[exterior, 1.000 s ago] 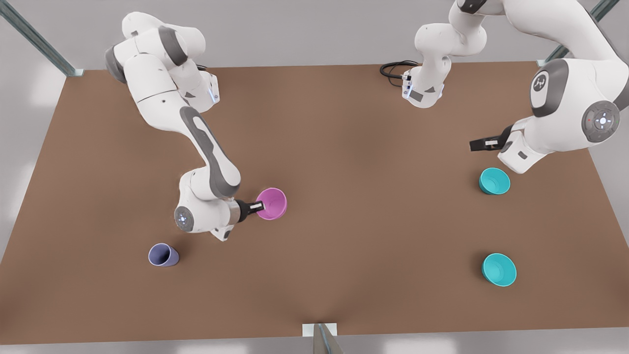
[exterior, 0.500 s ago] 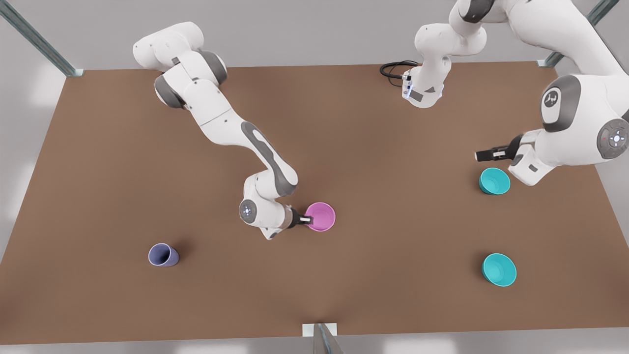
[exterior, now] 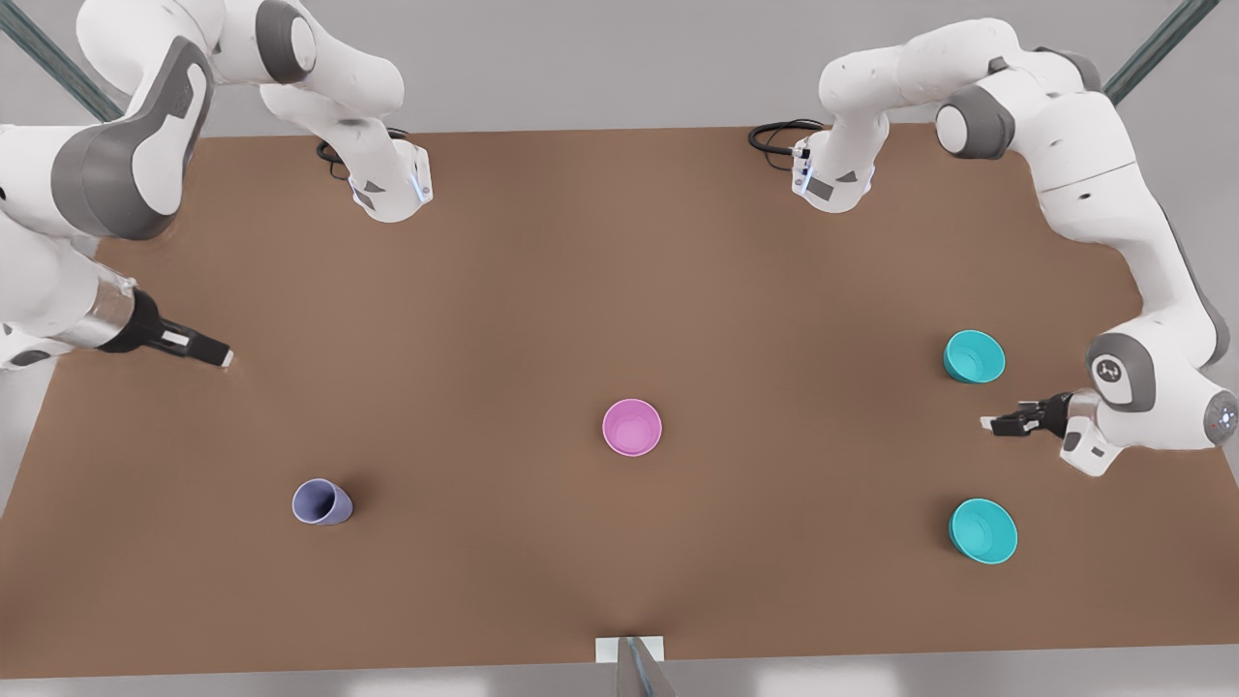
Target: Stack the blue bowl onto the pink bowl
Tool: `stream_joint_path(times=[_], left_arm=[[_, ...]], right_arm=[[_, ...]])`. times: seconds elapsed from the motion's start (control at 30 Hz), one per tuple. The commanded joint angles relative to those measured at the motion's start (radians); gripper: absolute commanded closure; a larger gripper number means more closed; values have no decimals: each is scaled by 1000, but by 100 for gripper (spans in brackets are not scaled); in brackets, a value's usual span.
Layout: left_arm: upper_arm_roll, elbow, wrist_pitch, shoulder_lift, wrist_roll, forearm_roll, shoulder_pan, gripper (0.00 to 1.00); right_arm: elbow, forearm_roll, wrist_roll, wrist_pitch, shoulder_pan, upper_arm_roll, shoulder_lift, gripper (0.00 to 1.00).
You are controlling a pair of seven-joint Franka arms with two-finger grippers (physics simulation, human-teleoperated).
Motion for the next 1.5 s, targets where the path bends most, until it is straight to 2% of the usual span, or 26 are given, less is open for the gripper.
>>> stream_joint_path(times=[0.0,0.07,0.33,0.57,0.6,0.63,0.67,0.7,0.73,0.77,0.8,0.97,1.07,1.13,1.17,1.23,1.27,1.37,1.4,1.47], left_arm=[[38,-143,228,-22,579,-12,32,0],[84,-277,229,-133,648,-11,32,0],[148,-424,261,-127,1084,-20,31,0],[147,-469,321,-84,1084,-89,27,0],[147,-469,321,-82,1084,-90,26,6],[147,-469,321,-82,1084,-90,23,23],[147,-464,321,-84,1084,-90,23,36],[147,-461,320,-84,1084,-90,21,41],[142,-461,317,-87,1079,-92,20,58],[140,-461,309,-90,1079,-92,20,71],[139,-460,304,-92,1065,-94,20,79],[114,-453,295,-136,855,-92,-3,79],[99,-374,154,-213,423,-92,-178,79],[-47,-263,125,-193,38,-92,-273,79],[-94,-155,93,-138,-131,-92,-330,79],[-99,39,91,-6,-395,-94,-469,79],[-142,146,93,80,-511,-97,-497,79],[-156,247,126,165,-691,-100,-592,79],[-156,258,192,189,-768,-101,-631,79],[-191,287,202,195,-878,-98,-649,79]], right_arm=[[-54,-84,-192,-160,-4,8,-70,0],[-135,-97,-192,-113,-34,44,-133,0],[-146,-106,-192,-111,-34,46,-136,0],[-146,-107,-192,-116,-34,46,-133,0],[-146,-106,-192,-117,-34,46,-132,0],[-146,-107,-192,-117,-34,46,-130,0],[-146,-107,-192,-117,-34,46,-129,0],[-146,-107,-192,-117,-32,46,-129,0],[-145,-107,-192,-117,-32,46,-127,0],[-145,-107,-192,-117,-34,46,-127,0],[-146,-107,-192,-117,-34,46,-127,0],[-145,-109,-194,-116,-34,46,-126,0],[-146,-109,-195,-114,-34,46,-127,0],[-151,-109,-195,-116,-34,46,-127,0],[-151,-110,-195,-117,-34,46,-127,0],[-177,-110,-195,-111,-37,46,-141,0],[-194,-110,-197,-110,-43,46,-152,0],[-260,-110,-197,-59,-46,46,-193,0],[-274,-110,-197,-59,-46,46,-201,0],[-278,-110,-197,-59,-52,46,-201,0]])
